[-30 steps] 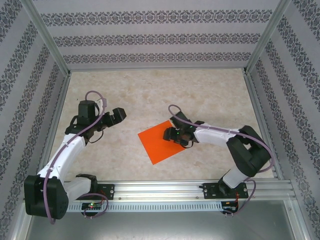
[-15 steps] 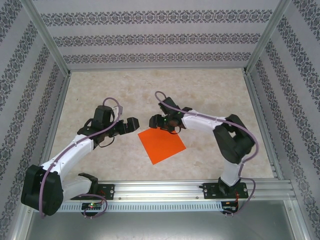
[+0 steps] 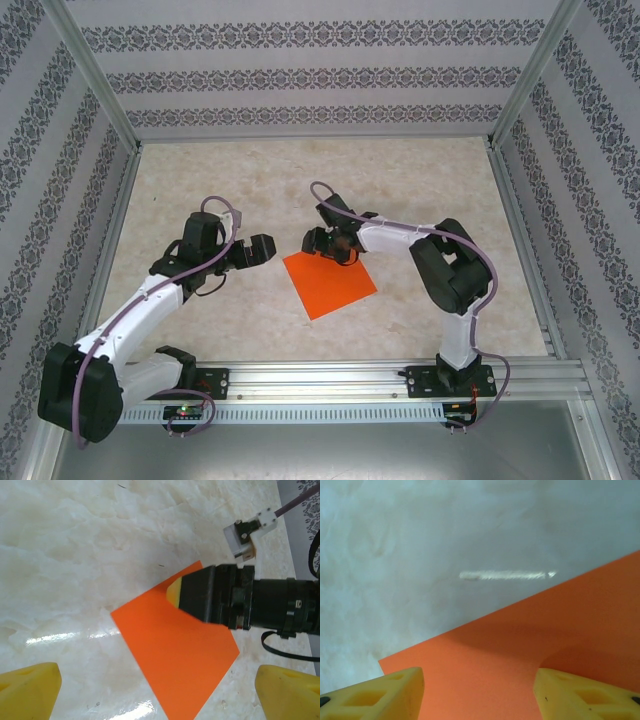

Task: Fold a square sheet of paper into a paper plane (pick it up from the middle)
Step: Move the square sheet of paper to the center of the table.

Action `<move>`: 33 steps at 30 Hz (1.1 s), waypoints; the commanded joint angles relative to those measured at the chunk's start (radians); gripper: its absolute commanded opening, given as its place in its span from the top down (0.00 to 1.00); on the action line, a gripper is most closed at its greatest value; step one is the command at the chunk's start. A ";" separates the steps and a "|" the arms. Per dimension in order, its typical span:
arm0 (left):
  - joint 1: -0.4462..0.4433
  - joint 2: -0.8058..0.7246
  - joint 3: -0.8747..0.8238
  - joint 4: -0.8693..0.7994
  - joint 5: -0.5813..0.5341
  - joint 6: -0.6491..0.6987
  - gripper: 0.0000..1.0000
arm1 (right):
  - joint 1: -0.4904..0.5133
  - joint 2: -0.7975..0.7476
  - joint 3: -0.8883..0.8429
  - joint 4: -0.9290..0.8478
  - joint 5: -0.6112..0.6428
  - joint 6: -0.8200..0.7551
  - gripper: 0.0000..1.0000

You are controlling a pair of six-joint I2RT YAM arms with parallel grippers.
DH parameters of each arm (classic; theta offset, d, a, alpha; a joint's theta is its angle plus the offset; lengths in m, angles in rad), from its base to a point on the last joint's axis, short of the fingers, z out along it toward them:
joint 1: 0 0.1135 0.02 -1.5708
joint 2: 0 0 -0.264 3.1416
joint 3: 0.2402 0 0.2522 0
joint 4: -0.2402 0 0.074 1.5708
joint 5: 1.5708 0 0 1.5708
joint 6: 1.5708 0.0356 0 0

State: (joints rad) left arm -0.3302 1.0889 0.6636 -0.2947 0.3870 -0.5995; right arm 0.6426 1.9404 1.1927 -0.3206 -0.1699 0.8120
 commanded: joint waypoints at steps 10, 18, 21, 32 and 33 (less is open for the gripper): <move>-0.017 0.052 -0.011 0.026 0.069 0.016 0.00 | 0.005 -0.210 -0.216 0.118 0.282 0.262 0.39; -0.020 0.043 -0.006 0.018 0.049 0.044 0.00 | 0.015 -0.281 -0.111 -0.132 0.253 -0.023 0.38; -0.021 0.029 -0.009 0.030 0.020 0.044 0.00 | 0.018 -0.288 -0.117 -0.194 0.248 -0.067 0.38; -0.020 -0.058 -0.034 0.060 -0.078 0.036 0.00 | 0.068 -0.282 -0.223 -0.163 0.222 -0.019 0.38; -0.020 -0.065 -0.036 0.062 -0.083 0.038 0.00 | 0.074 -0.274 -0.222 -0.180 0.240 -0.012 0.37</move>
State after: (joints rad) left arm -0.3416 1.0557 0.6418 -0.2779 0.3405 -0.5812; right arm 0.7006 1.6600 0.9760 -0.4797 0.0441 0.7864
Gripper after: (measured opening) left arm 0.999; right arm 0.627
